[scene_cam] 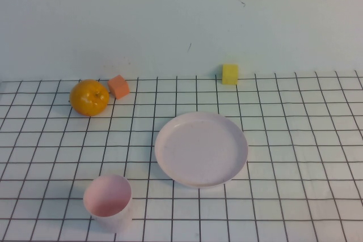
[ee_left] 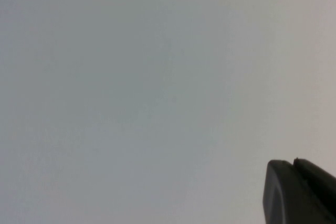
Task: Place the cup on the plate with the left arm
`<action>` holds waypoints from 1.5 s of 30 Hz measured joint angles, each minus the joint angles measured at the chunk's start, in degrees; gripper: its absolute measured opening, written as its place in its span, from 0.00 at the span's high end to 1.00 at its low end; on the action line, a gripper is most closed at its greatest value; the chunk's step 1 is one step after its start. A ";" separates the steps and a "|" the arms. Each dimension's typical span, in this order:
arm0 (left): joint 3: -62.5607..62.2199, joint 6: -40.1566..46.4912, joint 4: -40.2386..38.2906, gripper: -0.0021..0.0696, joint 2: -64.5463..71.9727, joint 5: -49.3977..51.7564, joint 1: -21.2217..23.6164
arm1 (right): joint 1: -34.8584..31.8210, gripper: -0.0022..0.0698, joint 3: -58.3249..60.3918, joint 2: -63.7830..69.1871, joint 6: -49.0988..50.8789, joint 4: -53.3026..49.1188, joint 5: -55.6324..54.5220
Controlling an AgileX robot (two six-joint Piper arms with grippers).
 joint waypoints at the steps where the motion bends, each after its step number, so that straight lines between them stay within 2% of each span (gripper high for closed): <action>1: 0.00 -0.09 0.00 0.97 0.00 -0.11 0.00 | 0.00 0.97 0.00 0.00 0.00 0.00 0.00; 5: 0.00 -0.13 1.43 0.97 0.00 -1.75 0.00 | 0.00 0.97 0.00 0.00 0.00 0.00 0.00; 10: -5.79 -1.85 12.90 0.97 0.00 3.42 0.00 | 0.00 0.97 0.00 0.00 0.00 0.00 0.00; 13: -14.13 -5.48 17.71 0.97 -0.02 14.22 0.00 | 0.00 0.97 0.00 0.00 0.00 0.00 0.00; 19: -27.39 -9.51 18.46 0.97 1.86 46.54 0.00 | 0.00 0.97 0.00 0.00 0.00 0.00 0.00; 22: -28.39 -9.87 16.22 0.97 4.80 57.52 0.00 | 0.00 0.97 0.00 0.00 0.00 0.00 0.00; 28: -24.35 -10.54 2.91 0.97 8.48 63.60 0.00 | 0.00 0.97 0.00 0.00 0.00 0.00 0.00; 31: -24.01 -4.12 -4.49 0.97 11.06 66.47 0.00 | 0.00 0.97 0.00 0.00 0.00 0.00 0.00; 34: -24.01 7.66 -13.20 0.97 15.58 67.95 0.00 | 0.00 0.97 0.00 0.00 0.00 0.00 0.00; 37: -24.72 19.41 -20.04 0.88 21.20 69.45 0.00 | 0.00 0.97 0.00 0.00 0.00 0.00 0.00; 38: -25.39 21.89 -21.52 0.83 23.43 69.76 0.00 | 0.00 0.97 0.00 0.00 0.00 0.00 0.00; 40: -27.02 24.51 -22.86 0.69 27.49 70.63 0.00 | 0.00 0.97 0.00 0.00 0.00 0.00 0.00; 43: -30.09 27.34 -23.52 0.39 33.78 72.16 0.00 | 0.00 0.97 0.00 0.00 0.00 0.00 0.00; 45: -32.02 28.59 -23.51 0.24 38.80 72.86 0.00 | 0.00 0.97 0.00 0.00 0.00 0.00 0.00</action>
